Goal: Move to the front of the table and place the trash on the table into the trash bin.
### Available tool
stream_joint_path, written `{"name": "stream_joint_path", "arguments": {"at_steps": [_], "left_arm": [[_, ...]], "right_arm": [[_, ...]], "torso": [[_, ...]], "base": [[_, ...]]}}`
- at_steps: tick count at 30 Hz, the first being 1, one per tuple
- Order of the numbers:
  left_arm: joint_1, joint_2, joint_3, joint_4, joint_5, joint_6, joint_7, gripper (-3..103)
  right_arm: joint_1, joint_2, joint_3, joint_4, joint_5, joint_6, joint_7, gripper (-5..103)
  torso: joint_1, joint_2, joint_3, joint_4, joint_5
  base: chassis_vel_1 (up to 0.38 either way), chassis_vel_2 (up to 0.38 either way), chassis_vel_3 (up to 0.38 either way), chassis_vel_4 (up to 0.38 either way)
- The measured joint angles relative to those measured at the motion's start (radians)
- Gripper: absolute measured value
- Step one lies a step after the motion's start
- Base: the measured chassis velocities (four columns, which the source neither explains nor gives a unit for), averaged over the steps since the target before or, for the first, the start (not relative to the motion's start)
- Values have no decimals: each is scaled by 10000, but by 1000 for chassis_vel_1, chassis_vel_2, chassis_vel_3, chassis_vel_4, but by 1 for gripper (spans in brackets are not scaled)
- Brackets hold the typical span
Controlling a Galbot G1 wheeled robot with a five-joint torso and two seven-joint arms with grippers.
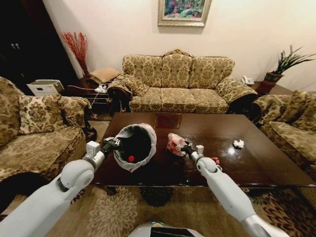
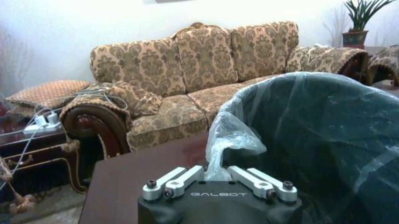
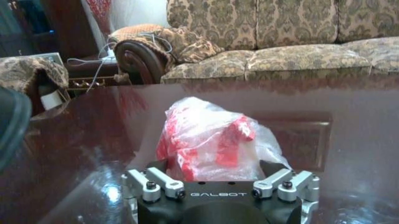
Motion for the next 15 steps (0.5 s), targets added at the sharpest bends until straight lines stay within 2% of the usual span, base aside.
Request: {"name": "stream_joint_path", "arguments": {"at_steps": [2, 5, 11, 14, 15], "left_arm": [[-84, 64, 0, 49, -64, 0, -1, 2], [-165, 117, 30, 70, -152, 0, 1, 2], [-450, 242, 197, 250, -367, 50, 13, 2], [-512, 256, 230, 358, -429, 65, 13, 2], [-550, 259, 251, 431, -461, 73, 13, 2]], "right_arm": [[56, 106, 29, -180, -30, 14, -129, 87], [65, 141, 38, -221, -30, 36, -184, 83], [-21, 125, 133, -157, -29, 175, -179, 63], [-94, 46, 183, 82, -18, 224, -31, 63], [-139, -15, 214, 296, 10, 230, 98, 56]], "torso": [[0, 0, -1, 3, -3], [-1, 0, -1, 3, -7], [-2, 0, -1, 1, 0], [-1, 0, -1, 1, 0], [-1, 0, -1, 1, -3]], "base": [[0, 0, 0, 0], [0, 0, 0, 0], [0, 0, 0, 0], [0, 0, 0, 0], [0, 0, 0, 0]]}}
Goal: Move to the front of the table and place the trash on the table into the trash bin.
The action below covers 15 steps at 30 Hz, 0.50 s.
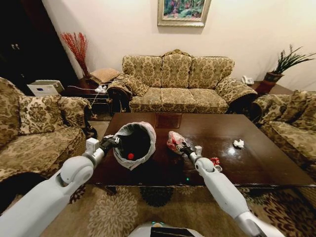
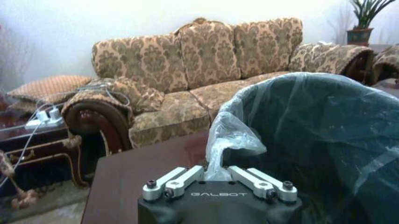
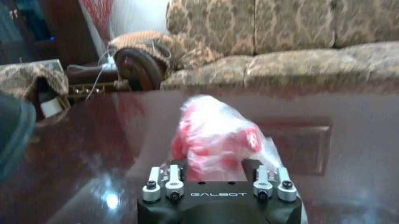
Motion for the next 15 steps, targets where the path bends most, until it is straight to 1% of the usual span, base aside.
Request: {"name": "stream_joint_path", "arguments": {"at_steps": [1, 2, 5, 6, 7, 8, 9, 11, 12, 14, 15], "left_arm": [[-118, 15, 44, 152, -104, 7, 6, 2], [-118, 15, 44, 152, -104, 7, 6, 2], [-447, 175, 145, 386, -320, 9, 69, 2], [-447, 175, 145, 386, -320, 9, 69, 2], [-591, 252, 171, 462, -390, 12, 132, 2], [-778, 351, 190, 560, -479, 18, 191, 2], [-1084, 467, 245, 715, -602, 43, 248, 2], [-1476, 522, 343, 917, -719, 96, 304, 2], [-1476, 522, 343, 917, -719, 96, 304, 2], [-1759, 496, 382, 1071, -792, 162, 334, 2], [-1759, 496, 382, 1071, -792, 162, 334, 2]], "right_arm": [[-72, -168, 40, 456, 97, 0, 235, 51], [-72, -168, 40, 456, 97, 0, 235, 51], [-150, -658, 93, 1568, 300, -18, 481, 40], [-150, -658, 93, 1568, 300, -18, 481, 40], [-149, -820, 94, 1877, 399, -35, 516, 40], [-102, -1051, 74, 2342, 597, -68, 567, 36], [35, -1310, 45, 2915, 859, -146, 627, 32], [192, -1649, 47, 3566, 1178, -276, 708, 24], [192, -1649, 47, 3566, 1178, -276, 708, 24], [524, -2190, -18, 4387, 1646, -698, 870, 16], [524, -2190, -18, 4387, 1646, -698, 870, 16]], "torso": [[0, 0, 0, 1, -1], [0, 0, 0, 1, -1], [-1, 0, -1, 2, -2], [-1, 0, -1, 2, -2], [-1, 0, -1, 1, -2], [-1, 0, 0, -3, -1], [0, 0, 0, -1, 4], [0, 0, 0, 1, 2], [0, 0, 0, 1, 2], [0, 1, -1, 0, -4], [0, 1, -1, 0, -4]], "base": [[0, 0, 0, 0], [0, 0, 0, 0], [0, 0, 0, 0], [0, 0, 0, 0], [0, 0, 0, 0], [0, 0, 0, 0], [0, 0, 0, 0], [0, 0, 0, 0], [0, 0, 0, 0], [0, 0, 0, 0], [0, 0, 0, 0]]}}
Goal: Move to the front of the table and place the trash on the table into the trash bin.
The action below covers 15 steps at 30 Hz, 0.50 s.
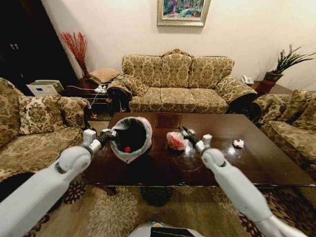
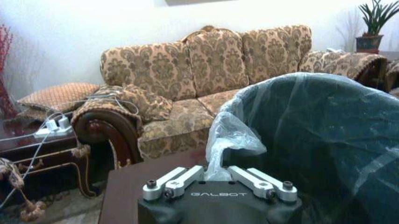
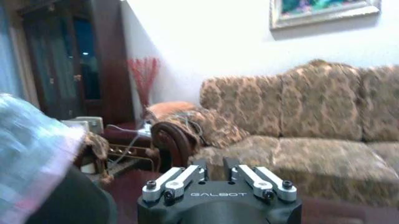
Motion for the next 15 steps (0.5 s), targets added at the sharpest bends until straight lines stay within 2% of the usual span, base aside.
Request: {"name": "stream_joint_path", "arguments": {"at_steps": [2, 4, 5, 8, 10, 11, 12, 13, 14, 15], "left_arm": [[-15, -86, 40, 8, -5, 33, 1, 2], [26, -105, 53, 3, -4, 39, 7, 2], [69, -111, 56, -4, 1, 41, 19, 2], [172, -85, 67, 20, 16, 45, 66, 2], [171, -60, 68, 50, 18, 46, 70, 2], [132, 6, 77, 130, 18, 57, 101, 2], [86, 50, 87, 196, 19, 82, 148, 2], [13, 107, 107, 283, 20, 114, 205, 2], [13, 107, 107, 283, 20, 114, 205, 2], [-63, 150, 131, 355, 20, 133, 254, 2]], "right_arm": [[102, -243, -103, 59, 23, -204, 45, 8], [194, -237, -188, -125, -46, -222, 45, 8], [314, -178, -286, -361, -97, -229, 37, 1], [1129, 420, -1221, -1486, 156, -223, 267, 14], [1324, 590, -1530, -1673, 390, -225, 552, 14], [1617, 919, -2060, -1879, 927, -306, 1382, 25], [1767, 1172, -2329, -1928, 1364, -460, 2169, 25], [1874, 1436, -2492, -1923, 1805, -710, 3086, 30], [1874, 1436, -2492, -1923, 1805, -710, 3086, 30], [1928, 1676, -2535, -1860, 2285, -1028, 4016, 36]], "torso": [[-1, 0, 0, -1, -2], [-1, 0, 0, -2, 3], [-1, 0, 0, -4, 4], [0, 0, 1, -3, 4], [1, 0, 1, -1, 5], [2, -1, 2, 2, 5], [3, -1, 2, 3, 3], [2, -1, 2, 5, 1], [2, -1, 2, 5, 1], [2, -1, 2, 6, 1]], "base": [[0, 0, 0, 0], [0, 0, 0, 0], [0, 0, 0, 0], [0, 0, 0, 0], [0, 0, 0, 0], [0, 0, 0, 0], [0, 0, 0, 0], [0, 0, 0, 0], [0, 0, 0, 0], [0, 0, 0, 0]]}}
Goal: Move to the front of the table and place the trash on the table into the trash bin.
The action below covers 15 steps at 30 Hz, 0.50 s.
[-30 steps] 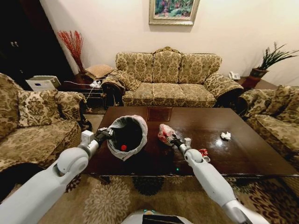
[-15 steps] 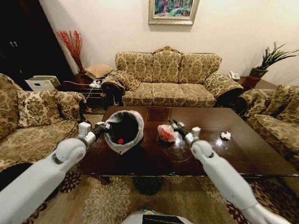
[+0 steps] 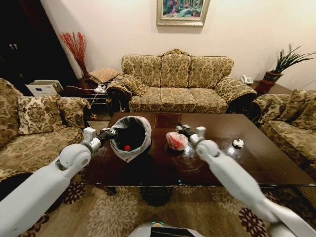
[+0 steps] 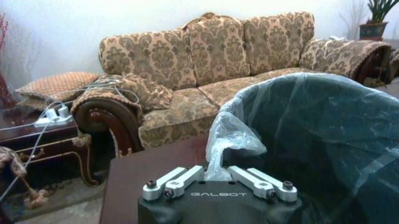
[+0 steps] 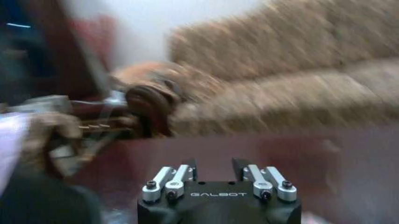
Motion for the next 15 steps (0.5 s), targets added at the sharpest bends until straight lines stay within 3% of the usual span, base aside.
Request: {"name": "stream_joint_path", "arguments": {"at_steps": [1, 2, 4, 5, 7, 9, 10, 12, 13, 14, 15], "left_arm": [[-185, 58, 59, 186, 2, 7, 137, 2], [-334, 90, 94, 340, 5, 8, 260, 2], [-405, 104, 103, 411, 6, 8, 306, 2], [-703, 125, 235, 671, -2, 4, 395, 2], [-998, 122, 439, 891, -8, -12, 439, 2], [-1763, -9, 1046, 1394, -69, -52, 464, 2], [-2190, -152, 1448, 1645, -112, -56, 451, 2], [-2372, -238, 1631, 1753, -125, -57, 440, 2], [-2840, -481, 2170, 2008, -136, -57, 368, 2], [-2953, -555, 2321, 2063, -136, -55, 345, 2], [-2953, -555, 2321, 2063, -136, -55, 345, 2]], "right_arm": [[-5, 263, 58, 213, 621, -442, 991, 41], [-63, 314, 162, 329, 727, -676, 1233, 47], [-113, 310, 216, 377, 697, -769, 1245, 47], [-262, 204, 300, 492, 418, -924, 1070, 57], [-366, 65, 367, 539, 147, -1014, 827, 57], [-537, -320, 548, 444, -459, -1191, -240, 68], [-557, -514, 624, 220, -805, -1163, -1158, 73], [-554, -617, 628, 84, -988, -1066, -1616, 79], [-414, -1058, 424, -427, -1381, -612, -3057, 84], [-325, -1223, 310, -597, -1431, -478, -3545, 90], [-325, -1223, 310, -597, -1431, -478, -3545, 90]], "torso": [[-1, 0, 0, 1, 0], [-2, 0, -1, 1, 0], [-2, 1, -1, 0, -3], [-3, 0, -1, -1, 4], [-3, 0, -1, -1, 7], [-3, 1, -1, -8, 3], [-2, 0, -1, -10, 5], [-2, 0, -1, -9, 5], [-2, 0, 0, -10, 8], [-2, 0, 1, -8, 12], [-2, 0, 1, -8, 12]], "base": [[0, 0, 0, 0], [0, 0, 0, 0], [0, 0, 0, 0], [0, 0, 0, 0], [0, 0, 0, 0], [0, 0, 0, 0], [0, 0, 0, 0], [0, 0, 0, 0], [0, 0, 0, 0], [0, 0, 0, 0], [0, 0, 0, 0]]}}
